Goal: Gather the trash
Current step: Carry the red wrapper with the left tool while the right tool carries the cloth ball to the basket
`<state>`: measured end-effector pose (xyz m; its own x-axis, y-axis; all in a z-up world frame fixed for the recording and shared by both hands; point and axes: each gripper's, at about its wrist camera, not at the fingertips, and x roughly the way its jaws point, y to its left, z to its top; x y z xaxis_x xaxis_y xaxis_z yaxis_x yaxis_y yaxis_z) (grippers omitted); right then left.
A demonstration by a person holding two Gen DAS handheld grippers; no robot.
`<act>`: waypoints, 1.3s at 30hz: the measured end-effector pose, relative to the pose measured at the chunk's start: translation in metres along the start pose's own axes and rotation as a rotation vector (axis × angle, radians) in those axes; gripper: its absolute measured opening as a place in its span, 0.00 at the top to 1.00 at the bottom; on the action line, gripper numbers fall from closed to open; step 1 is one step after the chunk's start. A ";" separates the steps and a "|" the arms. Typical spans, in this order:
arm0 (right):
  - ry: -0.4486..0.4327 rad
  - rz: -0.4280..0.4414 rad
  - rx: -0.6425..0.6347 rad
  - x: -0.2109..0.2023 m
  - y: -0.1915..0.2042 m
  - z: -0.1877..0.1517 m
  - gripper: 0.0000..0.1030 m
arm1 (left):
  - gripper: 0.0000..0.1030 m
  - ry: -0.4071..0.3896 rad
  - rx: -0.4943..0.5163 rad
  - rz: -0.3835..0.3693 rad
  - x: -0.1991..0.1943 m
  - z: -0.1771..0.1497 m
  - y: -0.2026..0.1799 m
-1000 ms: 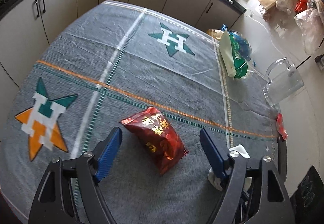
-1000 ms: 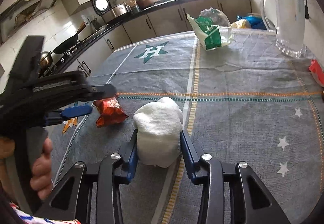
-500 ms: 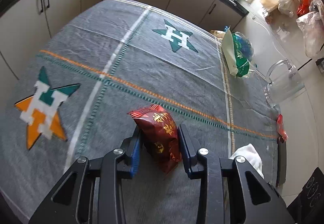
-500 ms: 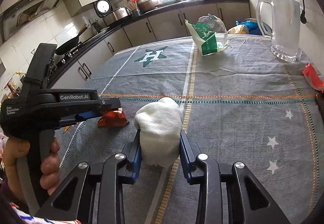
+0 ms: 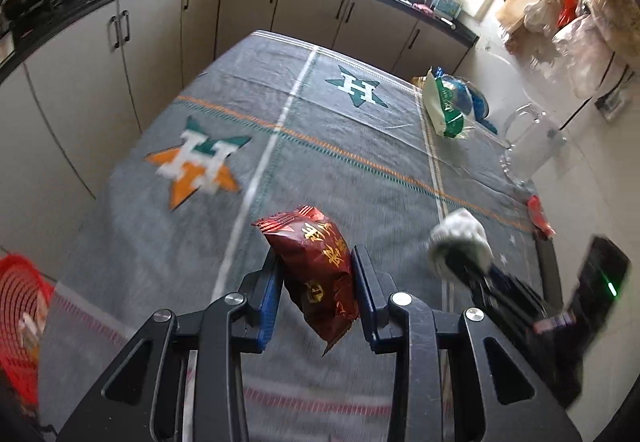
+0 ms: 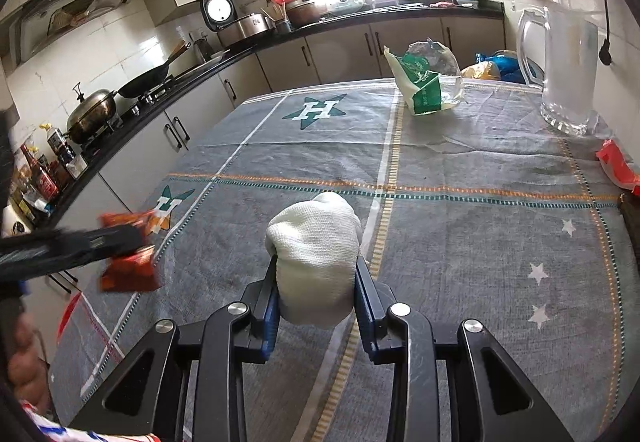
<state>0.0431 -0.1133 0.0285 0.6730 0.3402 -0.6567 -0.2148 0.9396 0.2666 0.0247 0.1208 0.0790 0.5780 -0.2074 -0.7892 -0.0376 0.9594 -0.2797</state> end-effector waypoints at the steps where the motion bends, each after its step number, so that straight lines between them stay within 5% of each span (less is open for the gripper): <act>1: 0.000 -0.003 -0.008 0.000 0.002 -0.001 0.66 | 0.68 -0.005 -0.003 0.000 -0.006 -0.005 0.003; 12: 0.035 -0.070 -0.013 0.003 0.013 -0.010 0.66 | 0.68 -0.121 -0.104 0.021 -0.087 -0.085 0.052; 21: 0.031 -0.040 -0.089 -0.044 0.055 -0.028 0.66 | 0.68 -0.184 -0.195 0.079 -0.120 -0.125 0.088; 29: 0.041 0.069 -0.066 -0.073 0.087 -0.066 0.66 | 0.68 -0.242 -0.178 0.138 -0.143 -0.145 0.099; 39: 0.020 0.086 -0.085 -0.091 0.118 -0.109 0.66 | 0.68 -0.290 -0.124 0.268 -0.150 -0.155 0.098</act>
<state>-0.1206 -0.0292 0.0434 0.6353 0.4191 -0.6487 -0.3309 0.9066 0.2618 -0.1921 0.2164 0.0848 0.7394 0.1258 -0.6614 -0.3058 0.9380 -0.1635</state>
